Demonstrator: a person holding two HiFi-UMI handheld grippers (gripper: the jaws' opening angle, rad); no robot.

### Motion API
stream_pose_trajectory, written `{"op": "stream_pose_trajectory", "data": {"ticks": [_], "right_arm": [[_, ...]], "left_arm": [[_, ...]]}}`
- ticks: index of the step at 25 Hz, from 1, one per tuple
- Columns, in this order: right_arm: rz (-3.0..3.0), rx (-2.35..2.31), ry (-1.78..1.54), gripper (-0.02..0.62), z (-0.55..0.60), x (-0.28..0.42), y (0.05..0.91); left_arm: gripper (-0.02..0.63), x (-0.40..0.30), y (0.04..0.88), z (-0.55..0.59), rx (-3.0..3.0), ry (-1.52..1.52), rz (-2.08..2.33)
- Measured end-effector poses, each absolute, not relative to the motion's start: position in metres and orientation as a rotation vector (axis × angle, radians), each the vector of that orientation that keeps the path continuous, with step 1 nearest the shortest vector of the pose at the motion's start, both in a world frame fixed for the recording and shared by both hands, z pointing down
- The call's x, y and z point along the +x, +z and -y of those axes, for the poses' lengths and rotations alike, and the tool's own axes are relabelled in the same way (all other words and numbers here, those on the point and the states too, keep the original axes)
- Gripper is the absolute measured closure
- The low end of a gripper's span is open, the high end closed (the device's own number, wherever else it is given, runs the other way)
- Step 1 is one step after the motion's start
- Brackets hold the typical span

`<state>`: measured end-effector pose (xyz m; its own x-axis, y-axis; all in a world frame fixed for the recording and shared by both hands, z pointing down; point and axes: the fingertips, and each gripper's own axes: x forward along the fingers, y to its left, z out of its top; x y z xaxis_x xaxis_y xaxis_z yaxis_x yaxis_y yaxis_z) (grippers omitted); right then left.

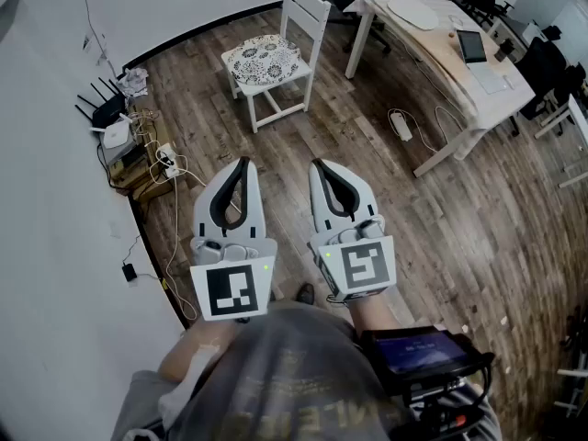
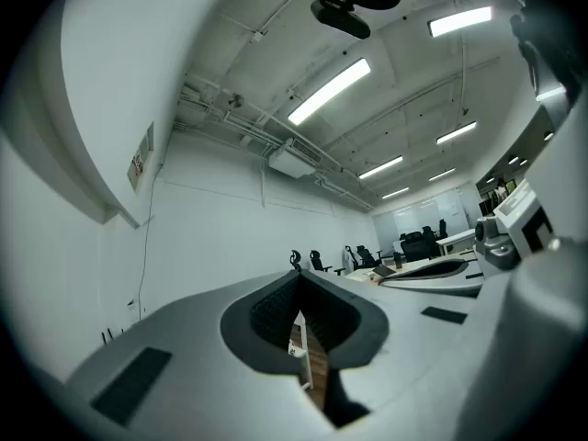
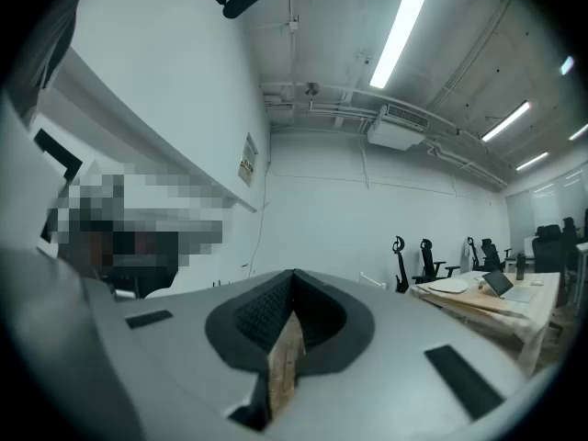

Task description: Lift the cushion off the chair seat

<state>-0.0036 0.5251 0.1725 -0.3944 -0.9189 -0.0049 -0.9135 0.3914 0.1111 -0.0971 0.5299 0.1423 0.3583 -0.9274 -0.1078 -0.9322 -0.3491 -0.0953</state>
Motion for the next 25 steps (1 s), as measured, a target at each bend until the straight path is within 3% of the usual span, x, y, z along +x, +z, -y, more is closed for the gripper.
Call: {"op": "stream_pose_trajectory", "data": {"ticks": [25], "right_arm": [[2.653,1.663,-0.006,0.588,-0.543,0.039,0.199]], "left_arm": [[0.600,-0.053,0.170,-0.548,-2.488,-0.040,-1.795]]}}
